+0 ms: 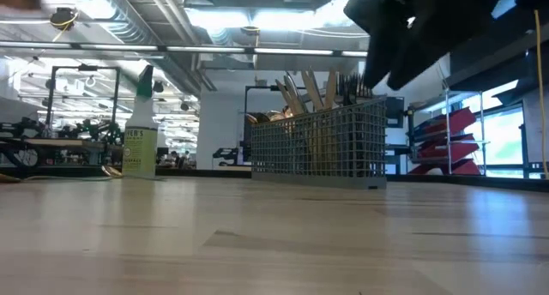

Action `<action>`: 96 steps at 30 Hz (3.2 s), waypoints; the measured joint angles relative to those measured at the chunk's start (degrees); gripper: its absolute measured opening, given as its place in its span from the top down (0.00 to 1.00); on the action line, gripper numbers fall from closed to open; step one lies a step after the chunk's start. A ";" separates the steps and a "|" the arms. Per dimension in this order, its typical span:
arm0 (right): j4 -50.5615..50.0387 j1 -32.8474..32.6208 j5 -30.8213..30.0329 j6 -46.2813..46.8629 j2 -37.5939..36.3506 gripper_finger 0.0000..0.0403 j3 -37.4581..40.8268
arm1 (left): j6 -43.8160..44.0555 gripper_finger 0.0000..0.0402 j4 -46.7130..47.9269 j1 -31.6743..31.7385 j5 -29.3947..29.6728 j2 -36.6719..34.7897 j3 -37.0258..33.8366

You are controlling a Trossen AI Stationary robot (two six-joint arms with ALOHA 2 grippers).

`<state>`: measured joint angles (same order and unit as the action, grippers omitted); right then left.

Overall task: Sort silverware
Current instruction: Put the green spoon on the gray silverware organizer

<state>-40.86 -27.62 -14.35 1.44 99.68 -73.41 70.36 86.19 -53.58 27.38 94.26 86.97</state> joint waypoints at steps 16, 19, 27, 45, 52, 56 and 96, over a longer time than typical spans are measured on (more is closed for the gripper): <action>-8.10 -11.39 -3.18 18.26 0.02 0.67 0.00 | -34.12 1.00 3.84 24.47 -1.39 -0.02 21.83; -8.52 -13.66 -4.30 22.72 0.02 0.67 0.00 | -39.66 1.00 3.83 29.60 -2.34 -0.02 26.00; -8.80 -20.04 -7.05 36.13 0.07 0.67 0.00 | -45.50 1.00 3.56 44.59 -11.94 -0.02 38.05; -5.08 -23.51 -10.85 53.97 0.11 0.67 -0.02 | -49.88 1.00 2.22 76.36 -51.08 6.21 42.47; -2.20 -24.34 -12.51 57.49 0.15 0.67 -0.02 | -54.92 1.00 1.12 83.51 -55.28 12.41 42.43; -1.61 -25.02 -13.69 61.19 0.89 0.67 -0.07 | -56.92 1.00 -0.08 87.12 -57.32 15.12 42.43; 9.98 -25.68 -9.42 77.82 8.96 0.67 -0.07 | -60.52 0.89 -11.20 96.76 -65.56 31.78 42.41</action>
<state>-30.88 -53.30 -23.77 79.26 108.64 -73.47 9.85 74.99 43.18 -38.18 126.04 129.38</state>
